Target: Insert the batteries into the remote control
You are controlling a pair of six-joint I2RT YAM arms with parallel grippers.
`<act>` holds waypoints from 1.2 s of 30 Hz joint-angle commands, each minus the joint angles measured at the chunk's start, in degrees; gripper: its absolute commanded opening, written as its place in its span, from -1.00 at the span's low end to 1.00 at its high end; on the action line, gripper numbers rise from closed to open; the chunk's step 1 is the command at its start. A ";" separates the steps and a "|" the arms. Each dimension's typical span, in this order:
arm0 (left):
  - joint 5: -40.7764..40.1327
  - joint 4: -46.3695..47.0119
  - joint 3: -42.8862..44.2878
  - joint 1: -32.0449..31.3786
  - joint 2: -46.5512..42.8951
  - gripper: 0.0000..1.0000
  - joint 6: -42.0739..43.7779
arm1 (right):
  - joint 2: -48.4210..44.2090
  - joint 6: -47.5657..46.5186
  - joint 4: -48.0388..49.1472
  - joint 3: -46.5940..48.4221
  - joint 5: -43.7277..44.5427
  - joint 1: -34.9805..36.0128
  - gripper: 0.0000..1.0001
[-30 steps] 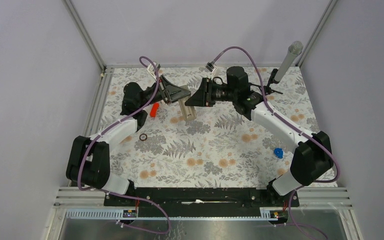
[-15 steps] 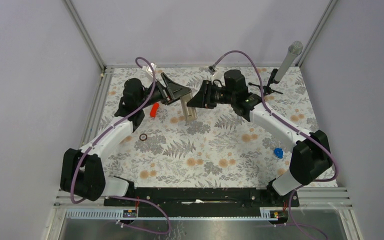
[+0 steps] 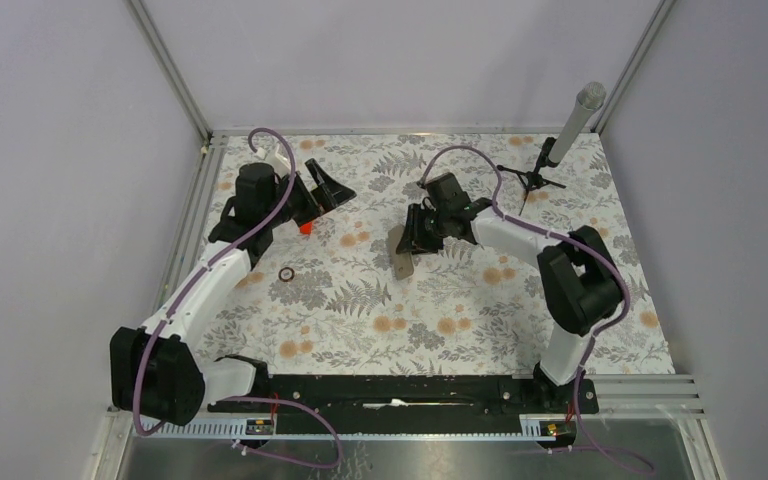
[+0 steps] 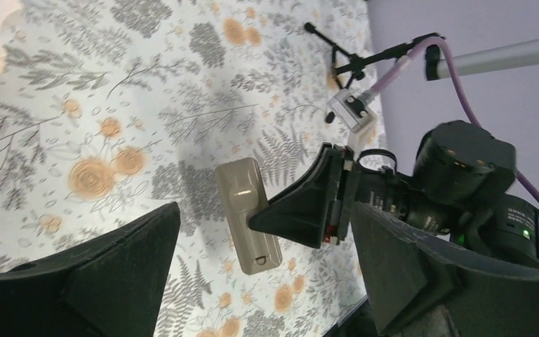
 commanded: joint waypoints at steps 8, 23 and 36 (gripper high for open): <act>-7.22 -14.93 7.90 -0.04 -2.82 0.95 7.86 | 10.50 -1.66 -2.32 5.08 3.39 0.03 -0.52; -13.02 -23.85 15.59 -0.02 -3.17 0.98 12.86 | 8.39 -4.62 -11.57 9.01 18.00 0.03 0.54; -23.03 -27.79 19.37 -0.04 -8.14 0.98 15.08 | -17.54 -7.47 -12.52 2.49 48.02 -0.06 0.99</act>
